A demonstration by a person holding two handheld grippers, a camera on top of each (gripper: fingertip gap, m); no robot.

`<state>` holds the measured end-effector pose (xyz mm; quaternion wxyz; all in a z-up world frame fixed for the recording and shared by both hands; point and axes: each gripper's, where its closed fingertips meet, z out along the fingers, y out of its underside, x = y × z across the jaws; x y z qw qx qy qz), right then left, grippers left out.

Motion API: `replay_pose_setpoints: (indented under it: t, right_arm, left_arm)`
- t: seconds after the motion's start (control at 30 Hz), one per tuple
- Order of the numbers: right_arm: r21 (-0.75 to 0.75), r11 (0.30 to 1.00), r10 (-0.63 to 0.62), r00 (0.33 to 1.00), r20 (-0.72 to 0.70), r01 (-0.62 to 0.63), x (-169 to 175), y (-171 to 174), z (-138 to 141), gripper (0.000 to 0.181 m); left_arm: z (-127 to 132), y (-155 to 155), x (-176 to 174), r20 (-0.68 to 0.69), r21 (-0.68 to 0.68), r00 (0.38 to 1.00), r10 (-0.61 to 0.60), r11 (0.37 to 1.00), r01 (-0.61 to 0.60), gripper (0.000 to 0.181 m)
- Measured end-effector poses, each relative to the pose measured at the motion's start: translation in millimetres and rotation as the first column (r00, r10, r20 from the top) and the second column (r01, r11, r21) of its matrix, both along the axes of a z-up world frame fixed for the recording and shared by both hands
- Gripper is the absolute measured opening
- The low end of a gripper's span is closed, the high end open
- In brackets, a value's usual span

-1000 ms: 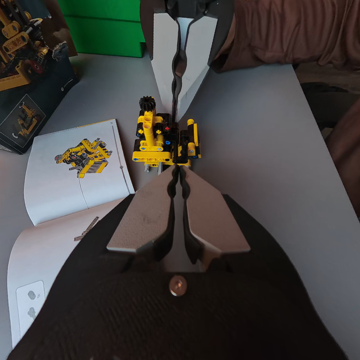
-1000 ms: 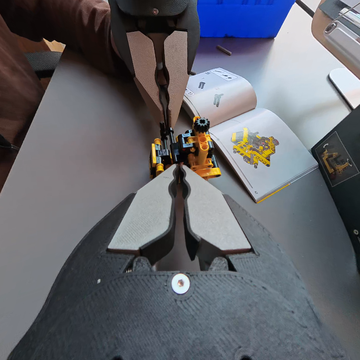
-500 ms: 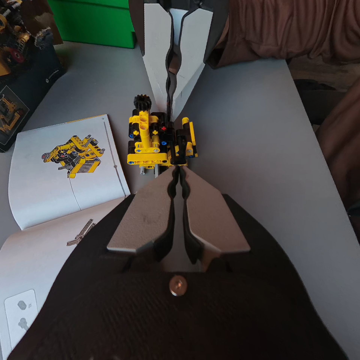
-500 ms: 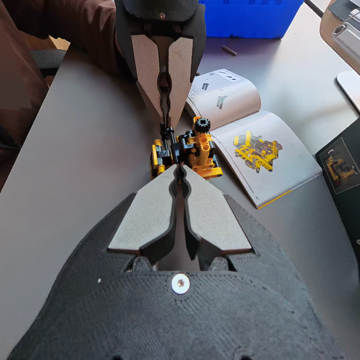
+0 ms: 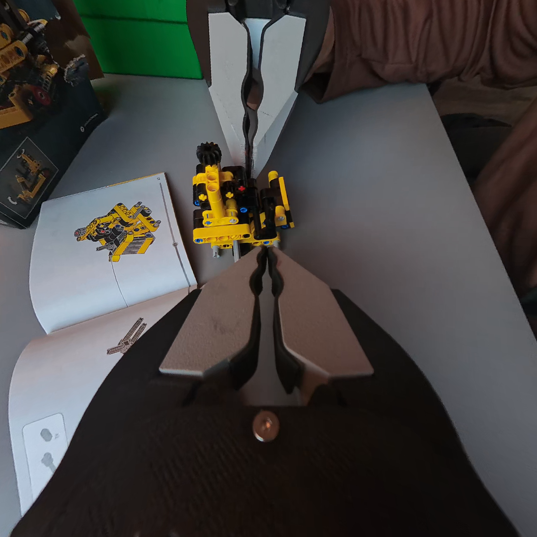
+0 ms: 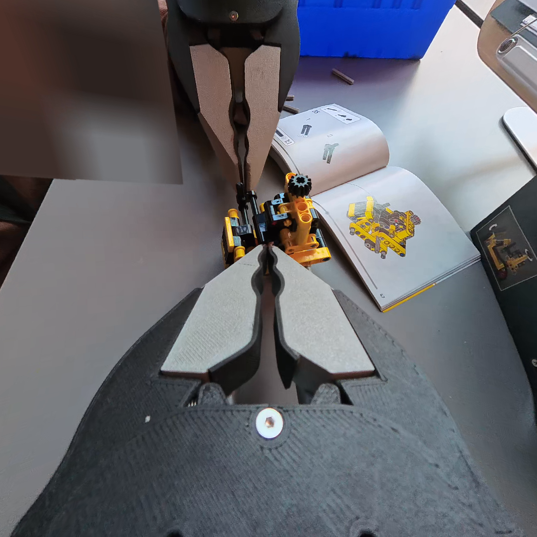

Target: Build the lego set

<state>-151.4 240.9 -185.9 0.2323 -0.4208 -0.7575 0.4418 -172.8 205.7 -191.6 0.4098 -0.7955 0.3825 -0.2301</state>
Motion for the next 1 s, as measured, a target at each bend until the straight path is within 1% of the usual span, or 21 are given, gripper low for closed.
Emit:
replay_pose_setpoints:
  t: [0.13,0.3,0.5,0.67,0.8,0.83,0.87,0.9,0.93,0.97,1.0]
  right_arm:
    - [-0.003,1.000,0.000,1.000,0.005,0.000,-0.4,-0.1,-0.4,0.000]
    - [-0.022,1.000,-0.005,1.000,0.008,0.006,-1.1,1.4,1.0,0.000]
    - [-0.013,1.000,0.000,1.000,0.011,0.000,-1.3,1.4,0.0,0.000]
    - [-0.014,1.000,-0.001,1.000,0.015,0.001,-1.5,2.0,-0.1,0.000]
    - [-0.003,1.000,-0.011,1.000,0.012,0.011,-2.1,3.2,-0.5,0.000]
    - [0.002,1.000,-0.008,1.000,0.011,0.008,-2.0,2.7,-0.8,0.000]
    - [-0.003,1.000,0.027,1.000,0.016,-0.027,0.0,-3.0,-1.1,0.000]
    - [-0.013,0.994,0.105,0.993,0.050,-0.104,4.2,-18.2,-4.8,0.000]
    - [0.007,0.987,0.161,0.984,0.081,-0.162,4.5,-34.6,-10.3,0.000]
    - [0.083,0.983,0.157,0.985,0.076,-0.163,-0.4,-41.2,-15.6,0.000]
    - [0.135,0.981,0.132,0.990,0.048,-0.137,-4.8,-40.8,-16.6,0.000]
  left_arm:
    - [8.0,0.1,0.9,0.055,0.005,0.998,0.001,1.000,-0.001,0.000]
    - [7.0,1.9,2.6,0.079,-0.029,0.997,-0.003,1.000,0.005,0.000]
    - [8.7,2.1,3.2,0.087,-0.056,0.996,-0.002,0.998,0.006,0.000]
    - [5.8,2.5,4.2,0.045,-0.059,0.999,-0.002,0.998,0.004,0.000]
    - [6.1,1.7,6.7,0.048,-0.067,0.999,-0.008,0.998,0.012,0.000]
    - [7.3,2.4,5.9,0.048,-0.061,0.999,-0.003,0.998,0.006,0.000]
    - [8.4,7.0,2.8,0.039,-0.039,0.999,0.028,0.999,-0.027,0.000]
    - [10.8,16.6,-3.1,0.023,0.021,0.996,0.084,0.996,-0.085,0.000]
    - [14.6,21.9,-4.8,0.013,0.069,0.995,0.100,0.993,-0.100,0.000]
    - [8.0,24.1,-11.5,-0.065,0.063,0.992,0.109,0.993,-0.104,0.000]
    - [14.2,26.4,-12.6,-0.035,0.100,0.993,0.109,0.989,-0.105,0.000]
